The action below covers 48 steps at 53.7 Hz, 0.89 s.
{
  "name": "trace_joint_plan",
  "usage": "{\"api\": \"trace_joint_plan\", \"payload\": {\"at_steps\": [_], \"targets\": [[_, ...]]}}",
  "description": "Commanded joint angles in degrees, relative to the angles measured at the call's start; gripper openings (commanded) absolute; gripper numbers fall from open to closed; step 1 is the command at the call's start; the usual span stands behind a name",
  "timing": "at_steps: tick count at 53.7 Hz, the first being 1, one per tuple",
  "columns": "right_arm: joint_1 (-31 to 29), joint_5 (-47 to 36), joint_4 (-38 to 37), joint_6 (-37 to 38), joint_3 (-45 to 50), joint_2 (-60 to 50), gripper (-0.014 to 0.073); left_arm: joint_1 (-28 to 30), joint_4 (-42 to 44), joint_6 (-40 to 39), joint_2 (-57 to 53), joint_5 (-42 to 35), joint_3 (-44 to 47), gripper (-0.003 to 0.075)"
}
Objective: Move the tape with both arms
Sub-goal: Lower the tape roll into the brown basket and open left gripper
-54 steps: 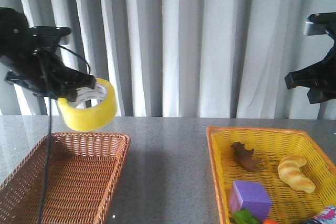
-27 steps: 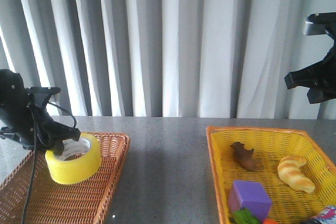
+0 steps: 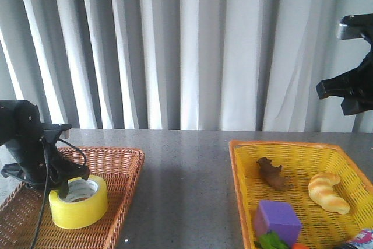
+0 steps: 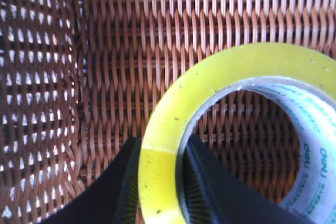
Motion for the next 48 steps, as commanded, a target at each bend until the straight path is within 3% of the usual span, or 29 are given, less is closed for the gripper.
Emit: {"api": "trace_joint_plan", "payload": {"at_steps": [1, 8, 14, 30, 34, 40, 48], "targets": [[-0.35, -1.93, -0.31, -0.39, -1.37, -2.82, -0.0008, 0.12, -0.61, 0.44, -3.74, -2.18, -1.59, 0.0000], [-0.35, -1.93, -0.31, -0.39, -1.37, -2.82, -0.0008, 0.12, -0.77, 7.30, -3.74, -2.24, -1.59, 0.0059], [-0.35, -1.93, -0.31, -0.39, -1.37, -2.82, -0.0008, 0.12, -0.77, 7.89, -3.74, -2.45, -1.59, 0.0137], [-0.35, -1.93, -0.31, -0.39, -1.37, -2.82, -0.0008, 0.12, -0.78, 5.00, -3.74, -3.56, -1.59, 0.0544], [-0.35, -1.93, -0.31, -0.39, -1.37, -2.82, -0.0008, 0.12, -1.07, 4.02, -3.74, -2.57, -1.78, 0.0614], [-0.35, -1.93, -0.31, -0.39, -1.37, -2.82, -0.0008, 0.12, -1.29, 0.37, -4.37, -2.34, -1.78, 0.0630], [-0.35, -1.93, -0.31, -0.39, -1.37, -2.82, -0.0008, 0.12, -1.73, -0.44, -7.62, -2.74, -4.63, 0.0575]]}}
